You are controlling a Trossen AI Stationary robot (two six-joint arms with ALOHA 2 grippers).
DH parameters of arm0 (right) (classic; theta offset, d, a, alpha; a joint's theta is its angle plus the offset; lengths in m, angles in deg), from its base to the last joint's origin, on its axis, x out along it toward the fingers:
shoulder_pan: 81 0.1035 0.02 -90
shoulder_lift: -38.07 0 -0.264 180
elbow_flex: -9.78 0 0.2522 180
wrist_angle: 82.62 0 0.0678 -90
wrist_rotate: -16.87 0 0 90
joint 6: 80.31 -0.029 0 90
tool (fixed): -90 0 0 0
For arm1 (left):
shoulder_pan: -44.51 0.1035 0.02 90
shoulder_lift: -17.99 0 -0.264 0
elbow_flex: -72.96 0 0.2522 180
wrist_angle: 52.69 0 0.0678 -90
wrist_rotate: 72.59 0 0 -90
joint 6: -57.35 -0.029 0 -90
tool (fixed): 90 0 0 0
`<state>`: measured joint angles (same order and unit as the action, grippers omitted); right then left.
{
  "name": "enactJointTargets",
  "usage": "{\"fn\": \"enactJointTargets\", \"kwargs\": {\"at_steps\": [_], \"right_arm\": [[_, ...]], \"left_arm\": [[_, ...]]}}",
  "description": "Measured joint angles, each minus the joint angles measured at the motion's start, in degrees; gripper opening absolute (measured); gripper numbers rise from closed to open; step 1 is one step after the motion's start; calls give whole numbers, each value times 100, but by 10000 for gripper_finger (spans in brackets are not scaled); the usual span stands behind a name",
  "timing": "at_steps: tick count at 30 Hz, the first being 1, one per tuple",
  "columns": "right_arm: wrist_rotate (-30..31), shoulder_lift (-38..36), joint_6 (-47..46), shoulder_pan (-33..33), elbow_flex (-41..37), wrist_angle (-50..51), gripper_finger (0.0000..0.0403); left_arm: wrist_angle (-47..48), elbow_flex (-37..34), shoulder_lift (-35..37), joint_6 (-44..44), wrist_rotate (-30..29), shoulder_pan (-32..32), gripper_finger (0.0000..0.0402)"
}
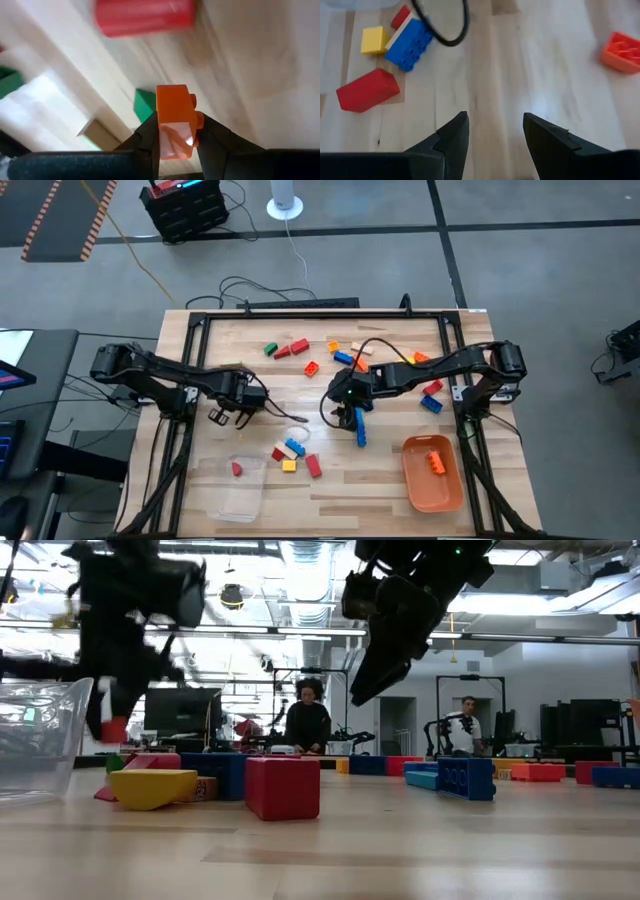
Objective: Sort blocks by size
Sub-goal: Put the small orange game piece into the transparent bin, then put the small green block into the transparent bin
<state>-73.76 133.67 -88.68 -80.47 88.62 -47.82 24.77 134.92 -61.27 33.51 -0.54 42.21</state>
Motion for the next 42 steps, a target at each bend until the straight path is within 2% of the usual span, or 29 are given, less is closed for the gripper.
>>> {"fn": "enactJointTargets", "kwargs": {"at_steps": [6, 10, 15, 21, 25, 28, 32, 37, 42], "right_arm": [[611, -508, -22, -74, 4, 453, 217], [926, -1021, -16, -65, 9, 850, 217], [982, -1301, 114, -72, 4, 1171, 217], [982, -1232, 55, -100, 4, 1189, 217], [982, -1188, 39, -97, 2, 1173, 217], [982, -1193, 22, -93, 2, 1100, 217], [982, -1205, 22, -95, 2, 1049, 217], [982, -1197, 25, -96, 2, 1025, 217], [979, -1197, 65, -96, 2, 1022, 217]], "left_arm": [[516, 1026, 346, 1185, 857, -4, 88], [626, 1136, 763, 2053, 1739, -164, 90], [238, 1139, 1211, 3098, 2530, -922, 91], [-930, 1139, 1184, 4432, 2525, -2213, 92], [-1225, 1141, 636, 4805, 2491, -2951, 93], [-1197, 1141, 100, 5023, 2220, -3230, 98], [-1148, 1136, -361, 5031, 2436, -3242, 132], [-667, 1139, -382, 4945, 2474, -3050, 184], [-147, 1141, -315, 4712, 2196, -2946, 194]]}}
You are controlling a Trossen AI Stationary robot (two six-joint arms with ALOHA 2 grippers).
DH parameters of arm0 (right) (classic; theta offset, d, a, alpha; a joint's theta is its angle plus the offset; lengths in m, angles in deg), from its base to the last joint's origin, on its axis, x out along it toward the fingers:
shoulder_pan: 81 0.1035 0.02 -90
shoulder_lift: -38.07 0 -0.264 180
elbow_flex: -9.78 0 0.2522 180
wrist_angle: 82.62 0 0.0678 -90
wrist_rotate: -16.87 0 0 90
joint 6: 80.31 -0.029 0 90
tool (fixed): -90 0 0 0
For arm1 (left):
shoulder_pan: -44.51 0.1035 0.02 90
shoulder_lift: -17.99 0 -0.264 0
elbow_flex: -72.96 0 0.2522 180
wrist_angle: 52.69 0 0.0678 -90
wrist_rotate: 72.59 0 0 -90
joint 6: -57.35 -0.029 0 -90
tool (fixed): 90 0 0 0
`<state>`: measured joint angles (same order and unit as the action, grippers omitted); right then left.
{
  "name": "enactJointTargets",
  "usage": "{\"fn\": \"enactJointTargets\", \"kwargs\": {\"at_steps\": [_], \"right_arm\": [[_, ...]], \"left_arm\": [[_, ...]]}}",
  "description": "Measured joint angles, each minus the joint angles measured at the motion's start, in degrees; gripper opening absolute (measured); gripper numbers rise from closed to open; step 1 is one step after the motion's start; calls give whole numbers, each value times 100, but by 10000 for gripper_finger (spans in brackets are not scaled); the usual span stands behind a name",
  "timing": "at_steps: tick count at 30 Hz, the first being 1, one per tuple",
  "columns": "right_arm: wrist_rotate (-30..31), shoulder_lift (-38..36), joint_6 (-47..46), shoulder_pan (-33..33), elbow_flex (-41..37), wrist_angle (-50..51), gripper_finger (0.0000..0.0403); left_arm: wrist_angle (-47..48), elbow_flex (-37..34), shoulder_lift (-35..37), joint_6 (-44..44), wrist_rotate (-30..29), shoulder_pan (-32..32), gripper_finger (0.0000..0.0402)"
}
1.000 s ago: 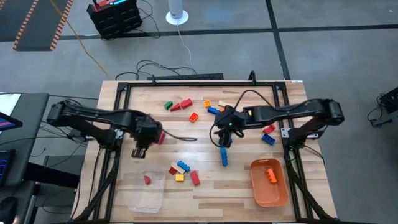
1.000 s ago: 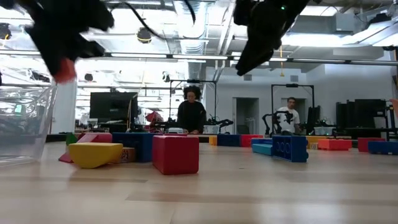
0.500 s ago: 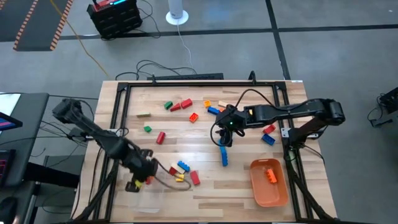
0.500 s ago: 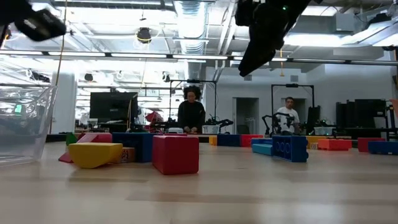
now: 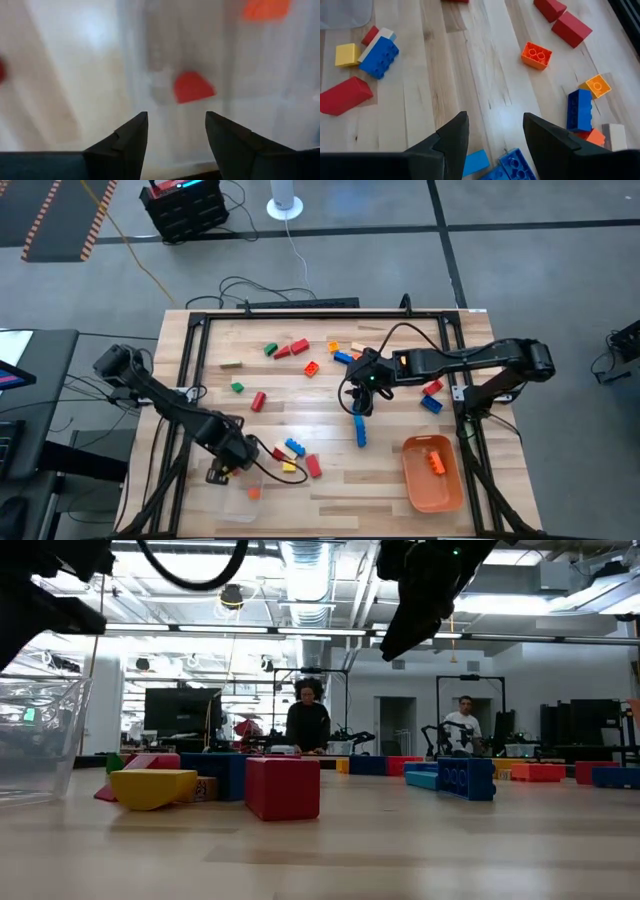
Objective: Sort blocks by size
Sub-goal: Put the small green block into the transparent bin
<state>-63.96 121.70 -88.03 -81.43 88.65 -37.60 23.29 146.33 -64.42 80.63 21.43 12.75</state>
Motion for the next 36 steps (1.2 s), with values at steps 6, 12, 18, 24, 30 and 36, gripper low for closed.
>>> {"fn": "enactJointTargets", "kwargs": {"at_steps": [6, 12, 18, 24, 30, 36], "right_arm": [[0, 0, 8, 0, 0, -39, 217], [0, 0, 23, 0, 0, -41, 217], [0, 2, 21, 0, 0, -41, 217], [0, 2, 21, 2, 0, -44, 217], [-2, 2, -3, 42, 0, -84, 217], [-2, 2, -5, 168, 0, -153, 217]], "left_arm": [[293, 0, 22, 35, -609, 37, 192], [441, 0, 22, 244, -430, 30, 192], [539, 0, 24, 739, 91, 14, 192], [637, 0, 24, 1231, 324, -134, 191], [926, 0, 24, 2088, 381, -170, 191], [926, 0, 24, 2717, 894, -171, 191]]}}
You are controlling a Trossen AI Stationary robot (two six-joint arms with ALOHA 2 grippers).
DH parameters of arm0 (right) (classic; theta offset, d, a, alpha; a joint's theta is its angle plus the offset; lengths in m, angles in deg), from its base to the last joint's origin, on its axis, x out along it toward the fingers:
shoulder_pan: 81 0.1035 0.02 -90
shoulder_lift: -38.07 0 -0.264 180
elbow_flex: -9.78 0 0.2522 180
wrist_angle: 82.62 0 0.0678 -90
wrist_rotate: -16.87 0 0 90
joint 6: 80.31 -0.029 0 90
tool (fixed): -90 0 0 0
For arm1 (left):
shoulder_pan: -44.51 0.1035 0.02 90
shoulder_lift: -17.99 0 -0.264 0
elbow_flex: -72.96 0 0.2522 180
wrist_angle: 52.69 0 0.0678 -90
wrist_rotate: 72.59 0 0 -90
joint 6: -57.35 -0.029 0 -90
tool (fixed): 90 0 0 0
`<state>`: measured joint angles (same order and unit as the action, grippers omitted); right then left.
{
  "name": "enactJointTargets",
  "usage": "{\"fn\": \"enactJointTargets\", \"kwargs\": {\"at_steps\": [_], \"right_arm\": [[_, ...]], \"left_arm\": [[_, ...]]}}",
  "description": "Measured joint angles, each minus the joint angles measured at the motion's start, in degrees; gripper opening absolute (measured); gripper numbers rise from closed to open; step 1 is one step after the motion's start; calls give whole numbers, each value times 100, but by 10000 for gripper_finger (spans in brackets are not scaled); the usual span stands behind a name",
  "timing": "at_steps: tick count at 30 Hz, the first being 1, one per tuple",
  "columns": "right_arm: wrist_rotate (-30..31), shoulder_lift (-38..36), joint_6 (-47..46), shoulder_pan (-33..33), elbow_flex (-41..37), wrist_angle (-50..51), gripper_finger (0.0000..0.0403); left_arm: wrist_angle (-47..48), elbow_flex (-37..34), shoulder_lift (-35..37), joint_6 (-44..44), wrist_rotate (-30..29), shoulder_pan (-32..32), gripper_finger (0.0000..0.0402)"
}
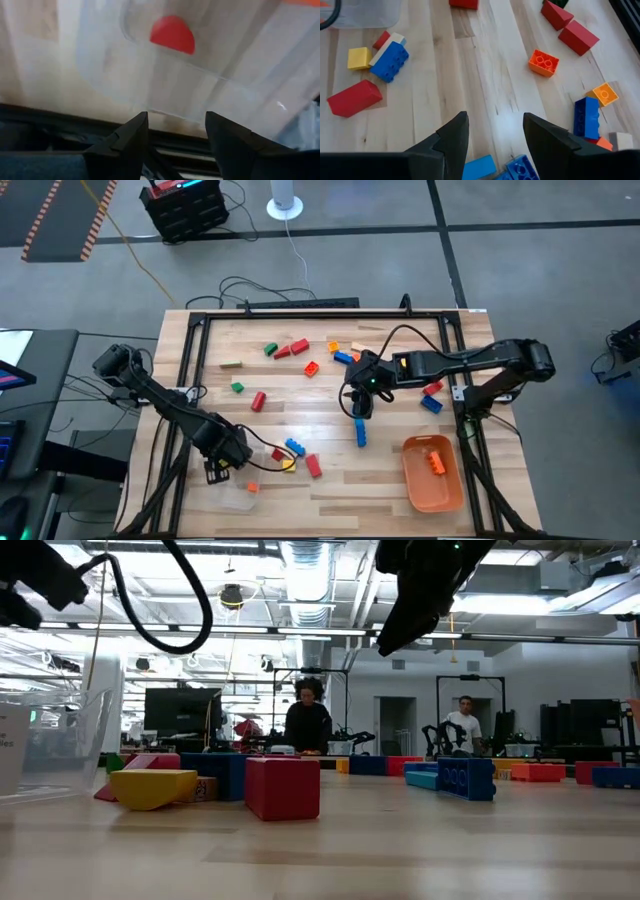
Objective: Sort blocks by size
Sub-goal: Put the small green block into the transparent bin
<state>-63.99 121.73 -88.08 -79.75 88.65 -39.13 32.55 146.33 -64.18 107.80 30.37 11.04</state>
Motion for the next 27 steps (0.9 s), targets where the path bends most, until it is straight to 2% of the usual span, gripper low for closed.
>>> {"fn": "enactJointTargets", "kwargs": {"at_steps": [3, 6, 8, 13, 16, 21, 27], "right_arm": [[0, 0, -32, 53, 0, 0, 217], [-2, 0, -35, 57, 0, -3, 217], [-2, 2, -35, 30, 0, -18, 217], [-2, 2, -35, 9, 0, -29, 217], [-2, 2, -35, 14, 0, -25, 217], [-2, 2, -35, 11, 0, -26, 217], [-2, 2, -79, 16, 0, -24, 217]], "left_arm": [[-18, 1, 0, -183, 307, 4, 191], [-16, 128, -4, -613, 248, 57, 191], [45, 266, 0, -1002, -183, 105, 191], [678, 474, 2, -1778, -2108, 118, 191], [699, 436, 2, -2183, -2654, 119, 191], [-7, -26, 0, -2761, -2511, 290, 191], [-317, -538, -1, -2837, -2205, 508, 189]]}}
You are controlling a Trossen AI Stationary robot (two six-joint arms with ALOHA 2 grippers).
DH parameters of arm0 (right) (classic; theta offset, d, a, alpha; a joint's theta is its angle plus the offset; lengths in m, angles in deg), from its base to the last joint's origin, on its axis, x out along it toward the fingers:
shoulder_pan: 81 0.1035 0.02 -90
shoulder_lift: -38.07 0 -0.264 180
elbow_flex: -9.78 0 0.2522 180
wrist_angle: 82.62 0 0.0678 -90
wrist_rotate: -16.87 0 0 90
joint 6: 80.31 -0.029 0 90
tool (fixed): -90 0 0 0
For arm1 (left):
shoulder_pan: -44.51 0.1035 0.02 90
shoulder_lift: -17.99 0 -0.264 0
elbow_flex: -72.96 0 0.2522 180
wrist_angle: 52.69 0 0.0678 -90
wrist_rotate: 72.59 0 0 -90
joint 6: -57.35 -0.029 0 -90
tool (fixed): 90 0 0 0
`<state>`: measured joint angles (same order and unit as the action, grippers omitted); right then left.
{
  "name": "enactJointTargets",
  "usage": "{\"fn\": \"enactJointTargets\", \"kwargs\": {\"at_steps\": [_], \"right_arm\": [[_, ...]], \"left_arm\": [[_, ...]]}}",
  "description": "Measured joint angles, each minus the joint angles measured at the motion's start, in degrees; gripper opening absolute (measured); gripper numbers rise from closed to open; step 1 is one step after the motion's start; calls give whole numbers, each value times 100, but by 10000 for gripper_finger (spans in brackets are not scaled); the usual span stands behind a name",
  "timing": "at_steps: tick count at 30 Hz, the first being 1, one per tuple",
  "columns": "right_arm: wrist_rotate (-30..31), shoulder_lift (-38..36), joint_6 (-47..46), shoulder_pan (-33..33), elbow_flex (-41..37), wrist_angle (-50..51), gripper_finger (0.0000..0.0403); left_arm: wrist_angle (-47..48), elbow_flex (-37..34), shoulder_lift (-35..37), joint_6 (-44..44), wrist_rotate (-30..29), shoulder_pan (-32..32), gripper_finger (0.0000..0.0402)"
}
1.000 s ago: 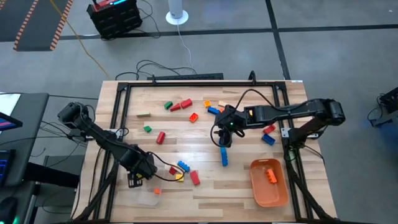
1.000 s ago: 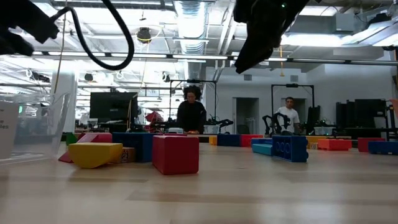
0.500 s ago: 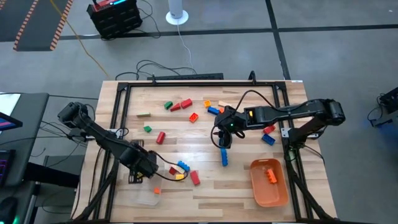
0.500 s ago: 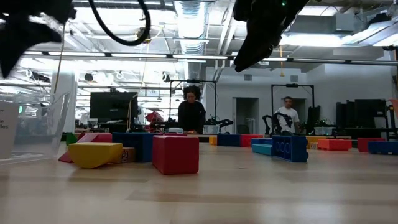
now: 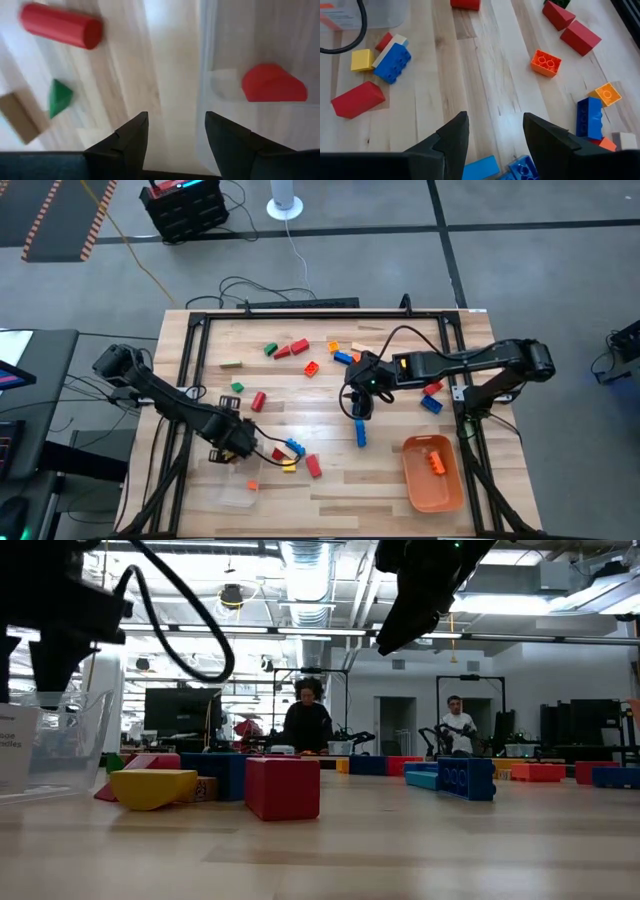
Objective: Sort blocks by size
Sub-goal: Put the small green block into the transparent bin
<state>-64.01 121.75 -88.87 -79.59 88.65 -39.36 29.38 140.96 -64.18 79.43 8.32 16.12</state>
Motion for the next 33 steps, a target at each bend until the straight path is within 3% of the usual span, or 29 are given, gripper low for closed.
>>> {"fn": "enactJointTargets", "kwargs": {"at_steps": [8, 17, 24, 28, 33], "right_arm": [[0, 0, -41, 11, 0, -15, 217], [0, 0, -42, 13, 0, -15, 217], [0, 0, -44, 13, 0, -50, 217], [0, 0, -42, 13, 0, -48, 217], [0, 0, -42, 11, -2, -99, 217]], "left_arm": [[-6, -96, 27, 740, 755, 141, 167], [757, -105, 27, 1681, 1082, 141, 160], [634, -105, 27, 1952, 1682, 139, 160], [760, 14, 25, 1666, 1626, 149, 160], [925, 476, 25, 1090, 1072, 154, 160]]}}
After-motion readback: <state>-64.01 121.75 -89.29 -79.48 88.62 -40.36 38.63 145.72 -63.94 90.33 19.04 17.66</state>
